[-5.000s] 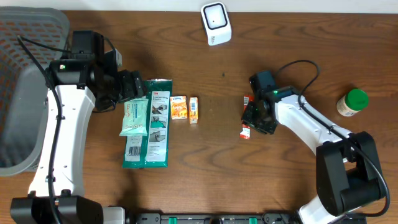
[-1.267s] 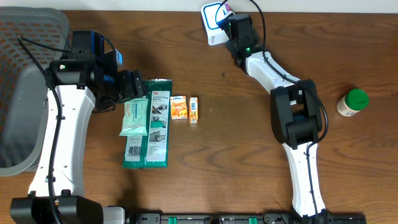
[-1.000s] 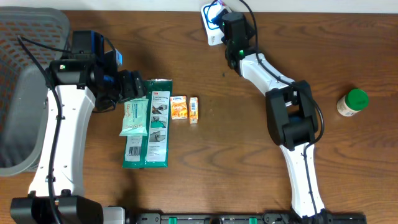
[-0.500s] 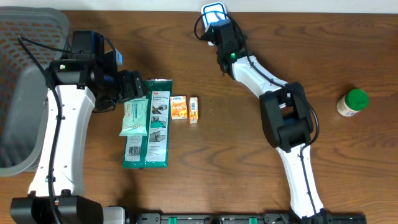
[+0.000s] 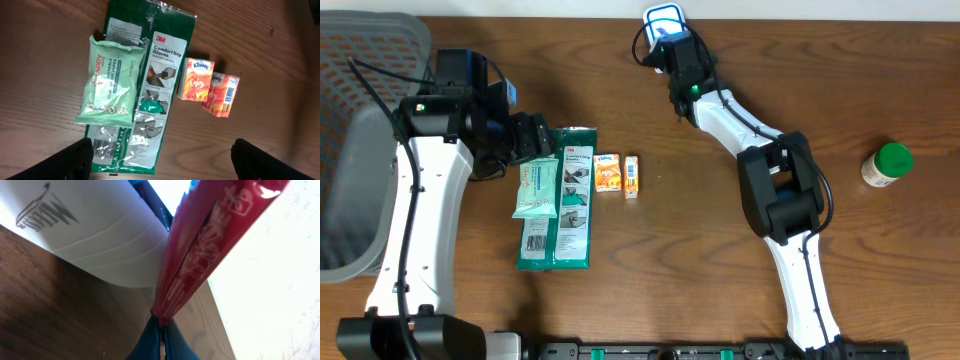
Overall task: Scan the item barcode
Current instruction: 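Hold the red sachet's barcode against the scanner face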
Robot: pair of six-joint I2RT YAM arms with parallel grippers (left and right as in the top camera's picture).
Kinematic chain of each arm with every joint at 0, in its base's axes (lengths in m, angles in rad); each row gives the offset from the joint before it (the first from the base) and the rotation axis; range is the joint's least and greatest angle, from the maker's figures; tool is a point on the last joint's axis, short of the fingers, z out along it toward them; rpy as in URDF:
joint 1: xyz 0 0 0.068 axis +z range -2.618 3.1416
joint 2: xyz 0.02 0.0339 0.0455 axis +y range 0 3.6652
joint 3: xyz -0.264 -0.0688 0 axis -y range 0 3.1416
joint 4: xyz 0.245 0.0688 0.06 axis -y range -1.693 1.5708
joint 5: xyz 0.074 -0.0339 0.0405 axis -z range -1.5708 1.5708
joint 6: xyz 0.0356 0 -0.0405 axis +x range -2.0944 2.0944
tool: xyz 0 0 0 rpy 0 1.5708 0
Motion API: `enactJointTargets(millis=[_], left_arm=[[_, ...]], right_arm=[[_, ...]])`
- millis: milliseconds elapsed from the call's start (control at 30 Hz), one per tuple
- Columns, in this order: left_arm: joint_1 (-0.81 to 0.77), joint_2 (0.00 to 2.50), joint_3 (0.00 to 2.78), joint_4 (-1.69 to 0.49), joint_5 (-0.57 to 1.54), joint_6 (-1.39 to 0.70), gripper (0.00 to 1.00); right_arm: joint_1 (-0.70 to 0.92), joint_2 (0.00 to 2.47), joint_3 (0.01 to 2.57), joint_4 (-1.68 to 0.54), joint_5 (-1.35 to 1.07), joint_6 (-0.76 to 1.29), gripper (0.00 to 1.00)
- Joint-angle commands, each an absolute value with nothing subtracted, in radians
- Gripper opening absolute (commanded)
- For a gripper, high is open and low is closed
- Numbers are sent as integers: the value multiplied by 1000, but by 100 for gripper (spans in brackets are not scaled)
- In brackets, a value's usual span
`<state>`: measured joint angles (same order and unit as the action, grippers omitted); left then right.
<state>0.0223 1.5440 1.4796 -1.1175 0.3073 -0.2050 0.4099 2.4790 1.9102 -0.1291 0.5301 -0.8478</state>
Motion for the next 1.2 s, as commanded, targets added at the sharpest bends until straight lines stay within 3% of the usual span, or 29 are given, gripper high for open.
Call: enactJointTargets(millis=[0,167,467,600,833,867,900,933,1000,1033,1167], left_arm=[[20,1549,1478,-1118,294,-192,89],[20,1549,1478,-1118,294,-192,89],[20,1549,1478,-1118,294,-192,89],[20,1549,1478,-1118,294,-192,89],[20,1549,1478,-1118,294,-192,89],[20,1549,1478,-1118,294,-192,89],[20,1549,1478,-1118,294,-192,89],[20,1549,1478,-1118,294,-192,89],[20,1549,1478,-1118,294,-192,89],[20,1549,1478,-1118,294,-192,89],[20,1549,1478,-1118,294,-192,89]], right_arm=[[411,2485,1919,-119,522,-853,1],[410,2470,1919,-115,522,-825,1],[371,2311,1919,-183,400,-528,1],[354,2165,1919,-347,262,-366,1],[329,1980,1919,-771,250,-142,1],[318,1975,1919,-808,243,-123,11],[297,1975,1919,-852,204,-107,37],[279,1980,1918,-877,152,-92,43],[252,1992,1914,-897,58,-51,50],[233,2006,1911,-901,-1,-11,59],[196,2079,1893,-842,-35,80,60]])
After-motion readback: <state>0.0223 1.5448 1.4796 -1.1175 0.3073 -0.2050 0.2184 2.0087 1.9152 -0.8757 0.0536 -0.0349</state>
